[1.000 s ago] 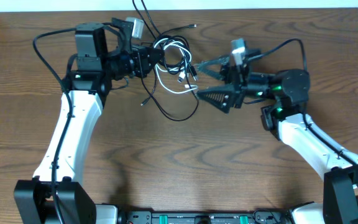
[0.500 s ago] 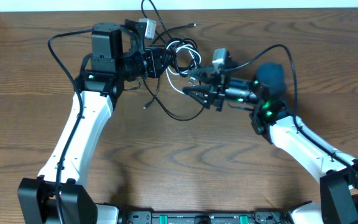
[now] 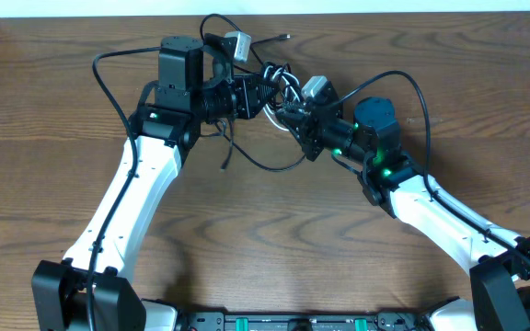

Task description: Untangle cables

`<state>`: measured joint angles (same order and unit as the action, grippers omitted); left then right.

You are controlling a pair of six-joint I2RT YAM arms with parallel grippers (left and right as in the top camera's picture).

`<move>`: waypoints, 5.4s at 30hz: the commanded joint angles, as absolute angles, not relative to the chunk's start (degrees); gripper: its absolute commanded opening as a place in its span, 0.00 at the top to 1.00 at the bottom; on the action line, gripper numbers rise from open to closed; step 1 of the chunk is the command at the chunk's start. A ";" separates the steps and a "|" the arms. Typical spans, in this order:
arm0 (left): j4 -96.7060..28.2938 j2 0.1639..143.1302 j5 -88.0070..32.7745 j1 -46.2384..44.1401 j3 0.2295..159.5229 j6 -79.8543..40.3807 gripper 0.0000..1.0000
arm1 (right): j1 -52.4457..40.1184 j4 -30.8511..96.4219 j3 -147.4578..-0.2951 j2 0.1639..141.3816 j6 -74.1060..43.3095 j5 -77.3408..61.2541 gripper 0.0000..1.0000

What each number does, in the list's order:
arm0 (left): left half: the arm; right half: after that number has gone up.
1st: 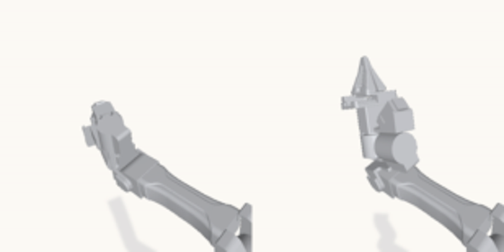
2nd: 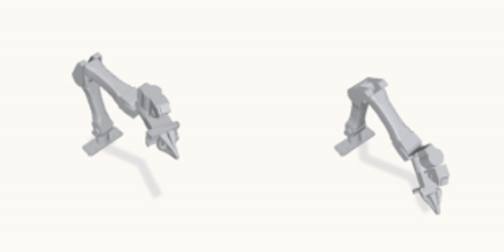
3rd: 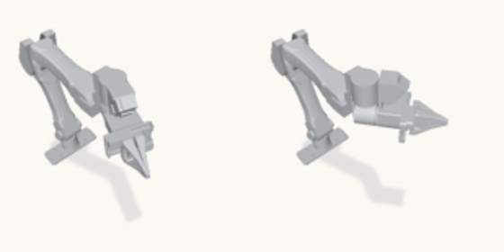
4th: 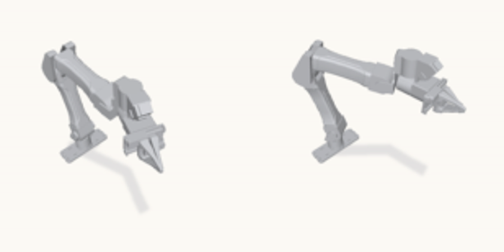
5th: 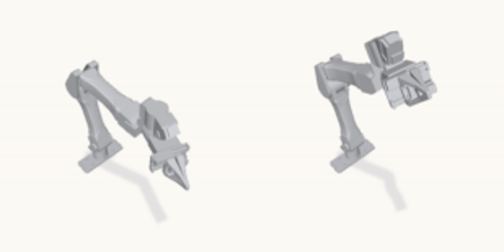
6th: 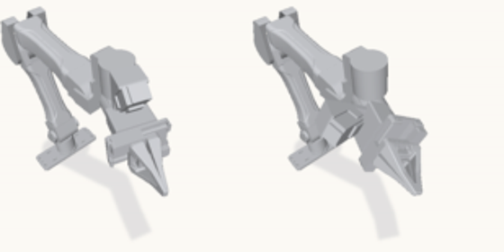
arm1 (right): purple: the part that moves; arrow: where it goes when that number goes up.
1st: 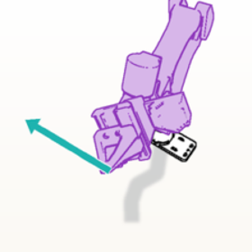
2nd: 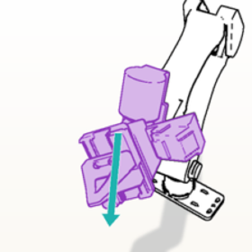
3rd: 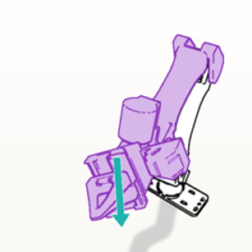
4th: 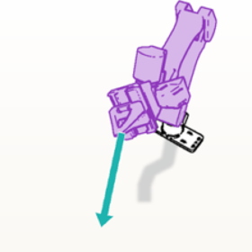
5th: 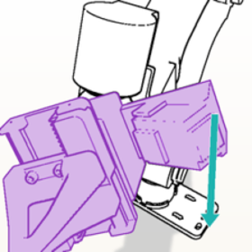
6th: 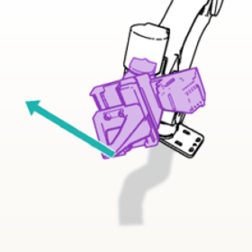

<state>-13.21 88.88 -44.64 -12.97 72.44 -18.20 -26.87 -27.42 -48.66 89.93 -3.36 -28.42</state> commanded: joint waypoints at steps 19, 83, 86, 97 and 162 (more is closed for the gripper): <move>-14.72 88.92 -40.64 -13.19 72.53 -13.30 0.93 | -27.40 -26.89 -49.06 89.58 -2.48 -25.04 0.99; -24.49 88.95 -11.90 -12.21 72.53 -9.45 0.93 | -25.41 -27.05 -49.06 88.38 -2.94 -38.37 0.99; -25.76 89.01 -11.88 -10.52 72.53 -9.45 0.92 | -25.26 -32.27 -49.06 88.38 -4.62 -41.80 0.99; -32.38 89.06 -10.44 0.05 72.53 -10.15 0.93 | -16.14 -57.47 -49.06 88.29 -27.64 -52.40 0.99; -19.16 89.06 -40.07 -15.84 72.53 -9.76 0.92 | -27.90 -10.04 -49.01 90.67 3.95 -43.38 0.74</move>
